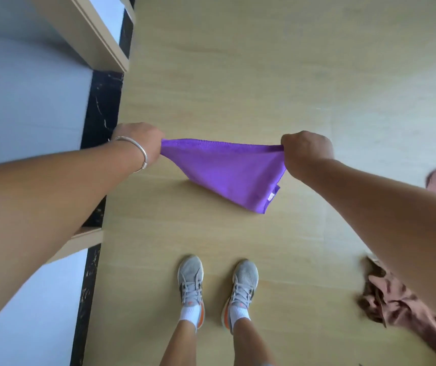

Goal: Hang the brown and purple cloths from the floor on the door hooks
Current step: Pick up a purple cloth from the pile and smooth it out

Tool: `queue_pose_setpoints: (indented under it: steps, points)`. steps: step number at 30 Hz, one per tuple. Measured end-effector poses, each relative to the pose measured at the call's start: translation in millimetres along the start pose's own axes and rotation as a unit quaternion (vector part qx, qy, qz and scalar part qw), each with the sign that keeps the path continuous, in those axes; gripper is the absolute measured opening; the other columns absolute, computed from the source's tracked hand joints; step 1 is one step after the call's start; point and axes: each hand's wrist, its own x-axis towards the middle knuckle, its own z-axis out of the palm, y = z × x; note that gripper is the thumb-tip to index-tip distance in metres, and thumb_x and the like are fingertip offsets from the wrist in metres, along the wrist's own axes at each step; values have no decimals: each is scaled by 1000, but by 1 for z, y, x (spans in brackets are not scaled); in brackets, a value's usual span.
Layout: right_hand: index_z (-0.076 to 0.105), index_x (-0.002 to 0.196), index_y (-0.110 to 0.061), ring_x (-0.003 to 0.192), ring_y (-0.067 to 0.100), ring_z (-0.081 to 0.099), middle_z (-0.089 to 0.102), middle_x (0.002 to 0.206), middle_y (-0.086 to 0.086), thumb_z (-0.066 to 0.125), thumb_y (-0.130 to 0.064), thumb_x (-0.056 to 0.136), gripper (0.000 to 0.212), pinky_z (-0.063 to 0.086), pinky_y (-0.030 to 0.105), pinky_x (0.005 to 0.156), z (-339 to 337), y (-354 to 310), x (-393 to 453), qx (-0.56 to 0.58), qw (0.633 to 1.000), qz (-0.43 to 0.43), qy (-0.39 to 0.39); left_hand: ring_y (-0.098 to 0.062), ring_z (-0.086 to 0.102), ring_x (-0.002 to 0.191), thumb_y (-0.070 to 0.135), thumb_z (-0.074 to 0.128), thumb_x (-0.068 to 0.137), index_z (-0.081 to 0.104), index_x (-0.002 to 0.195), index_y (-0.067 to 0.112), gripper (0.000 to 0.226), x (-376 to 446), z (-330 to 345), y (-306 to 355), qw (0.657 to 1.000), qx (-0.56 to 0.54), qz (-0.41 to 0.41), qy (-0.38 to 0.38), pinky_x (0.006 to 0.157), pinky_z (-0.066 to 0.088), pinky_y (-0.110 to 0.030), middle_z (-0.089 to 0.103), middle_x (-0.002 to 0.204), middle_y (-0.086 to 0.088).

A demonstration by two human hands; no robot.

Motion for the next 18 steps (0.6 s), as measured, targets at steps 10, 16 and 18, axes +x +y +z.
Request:
queue_pose_setpoints:
  steps: [10, 16, 18]
  points:
    - [61, 104, -15, 77, 32, 52, 64, 90, 13, 42, 0, 82, 33, 32, 31, 68, -128, 49, 33, 44, 978, 22, 203, -29, 54, 72, 1, 42, 80, 58, 82, 18, 24, 8, -144, -42, 970, -83, -23, 226, 61, 35, -31, 58, 81, -5]
    - [59, 89, -11, 80, 33, 53, 65, 81, 14, 45, 3, 75, 24, 29, 33, 69, -139, 60, 24, 36, 950, 11, 310, -33, 54, 73, 2, 44, 77, 54, 86, 20, 23, -2, -157, -52, 919, -149, -11, 366, 64, 41, -37, 57, 84, -5]
    - [57, 84, -12, 82, 34, 54, 64, 78, 13, 46, 2, 74, 21, 28, 33, 68, -130, 60, 15, 44, 941, 1, 335, -34, 55, 79, 1, 47, 75, 55, 93, 21, 28, -12, -146, -49, 902, -162, -9, 400, 62, 44, -39, 60, 88, -5]
